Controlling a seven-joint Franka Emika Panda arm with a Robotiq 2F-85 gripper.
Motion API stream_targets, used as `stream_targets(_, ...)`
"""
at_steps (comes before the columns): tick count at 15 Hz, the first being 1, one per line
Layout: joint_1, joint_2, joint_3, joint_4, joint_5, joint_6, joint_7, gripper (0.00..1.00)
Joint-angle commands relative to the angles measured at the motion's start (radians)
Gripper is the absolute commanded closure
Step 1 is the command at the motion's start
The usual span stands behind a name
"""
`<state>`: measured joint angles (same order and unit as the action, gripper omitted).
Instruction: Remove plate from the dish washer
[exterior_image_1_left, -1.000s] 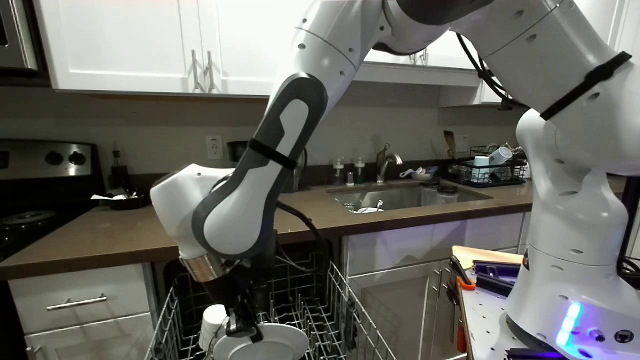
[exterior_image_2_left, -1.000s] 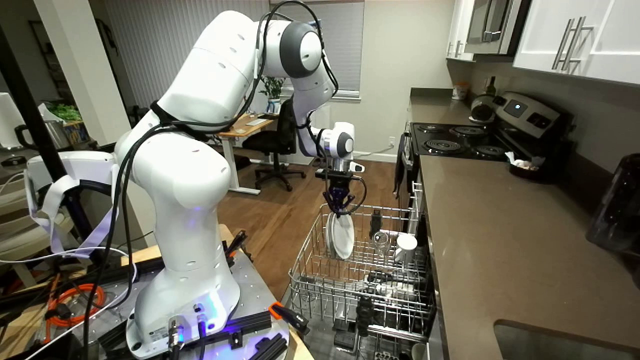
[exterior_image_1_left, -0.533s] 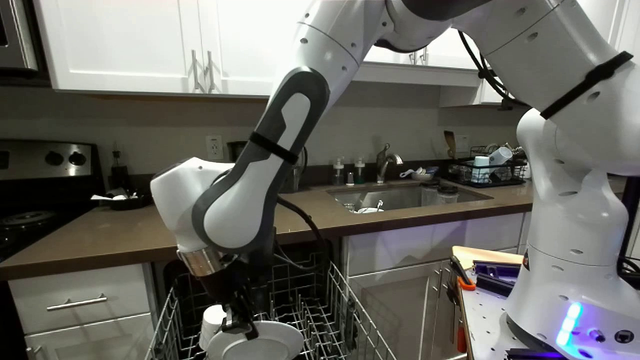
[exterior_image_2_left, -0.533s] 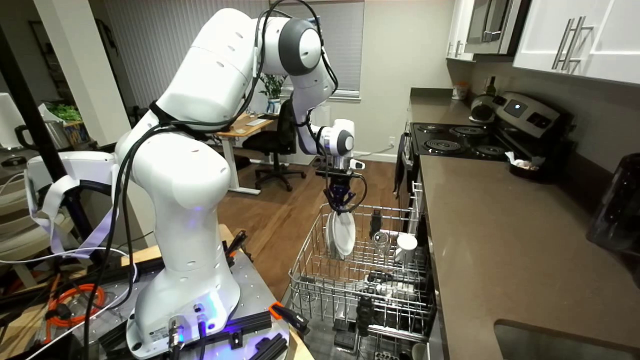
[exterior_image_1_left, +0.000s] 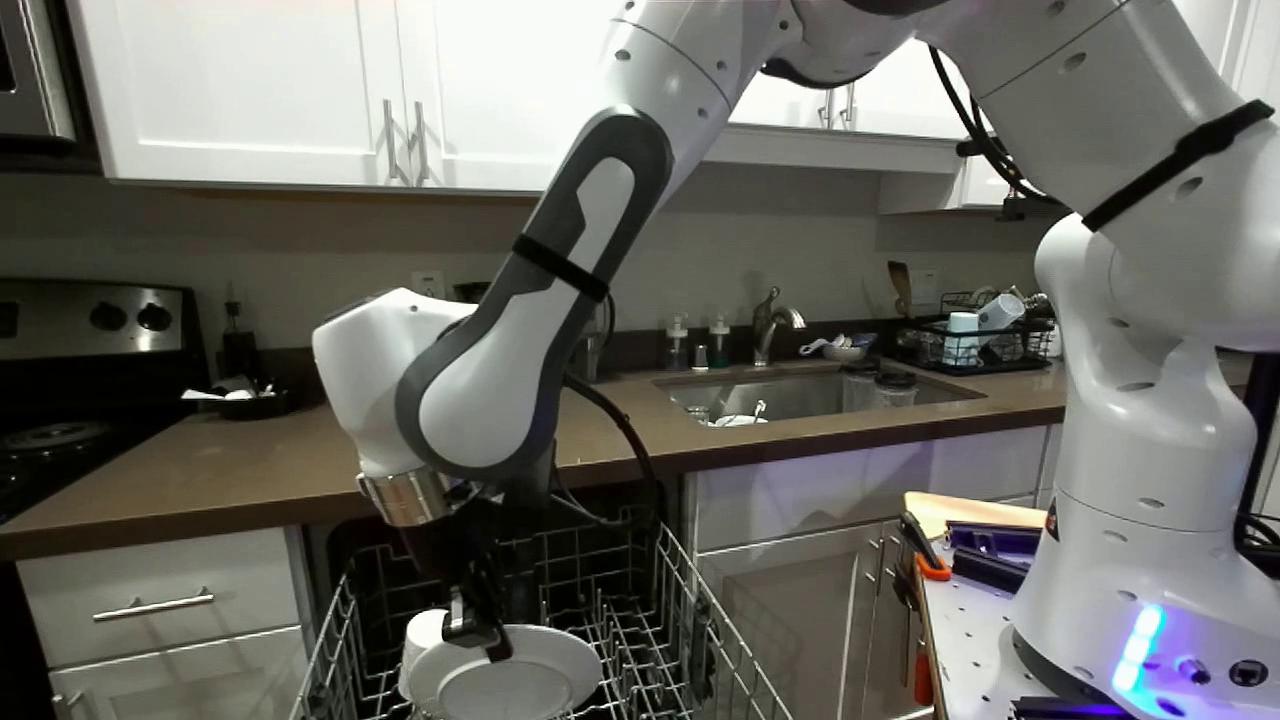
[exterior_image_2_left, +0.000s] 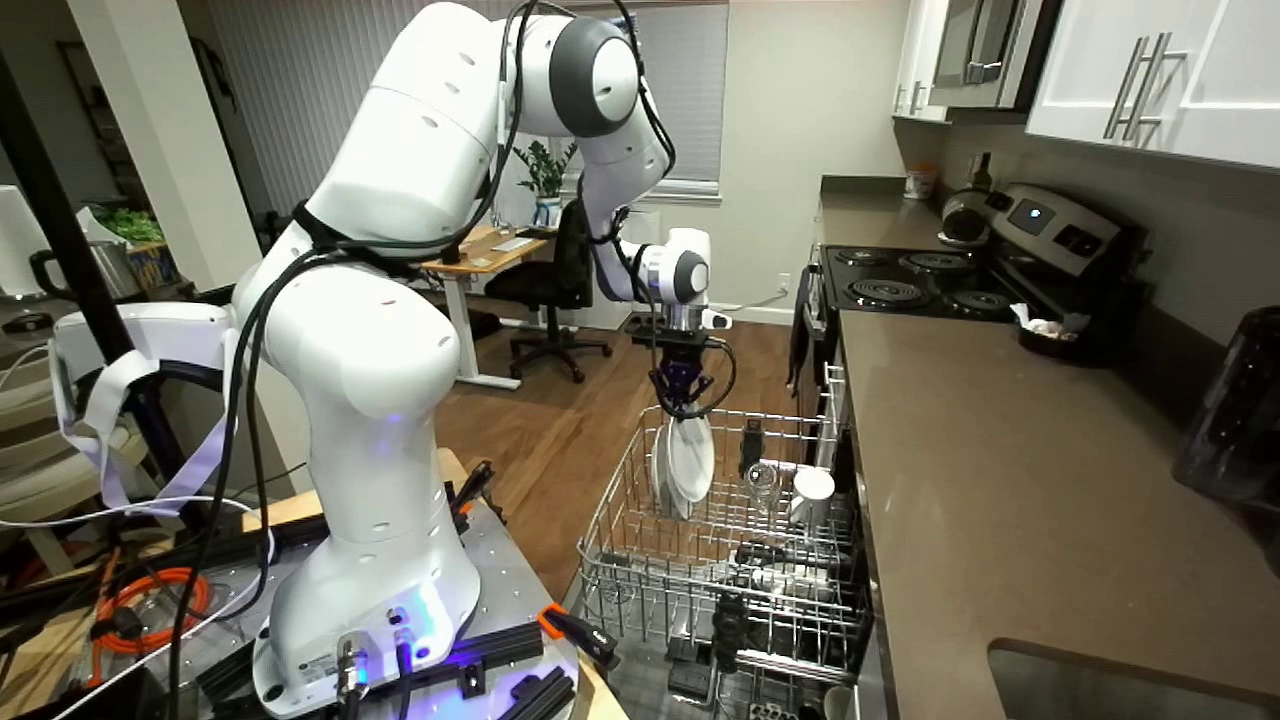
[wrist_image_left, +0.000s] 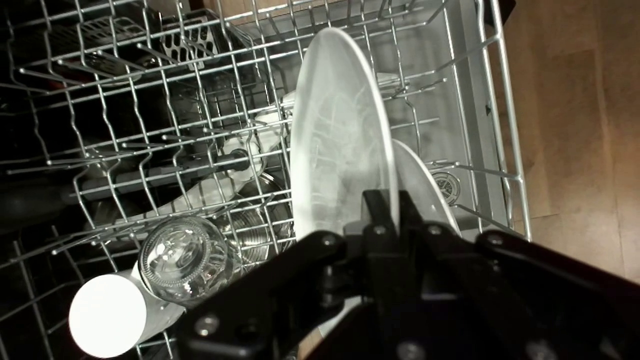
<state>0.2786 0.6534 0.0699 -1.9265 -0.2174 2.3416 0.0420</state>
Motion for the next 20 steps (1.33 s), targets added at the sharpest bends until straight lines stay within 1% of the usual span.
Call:
stream_targets(1,0.019,-0.036,-0.019,-0.02,-0.035,-0.026,0.04,0.93)
stream_targets(3,0.031,-0.029,-0.035,-0.012,-0.058,-0.033,0.061,0.93)
stream_targets(6,0.065,-0.02,-0.073,-0.001,-0.118,-0.036,0.126,0.93)
stream_targets(13,0.156,0.001,-0.165,0.025,-0.305,-0.052,0.314,0.93)
stream_targets(20,0.201,0.004,-0.179,0.058,-0.405,-0.179,0.434,0.93)
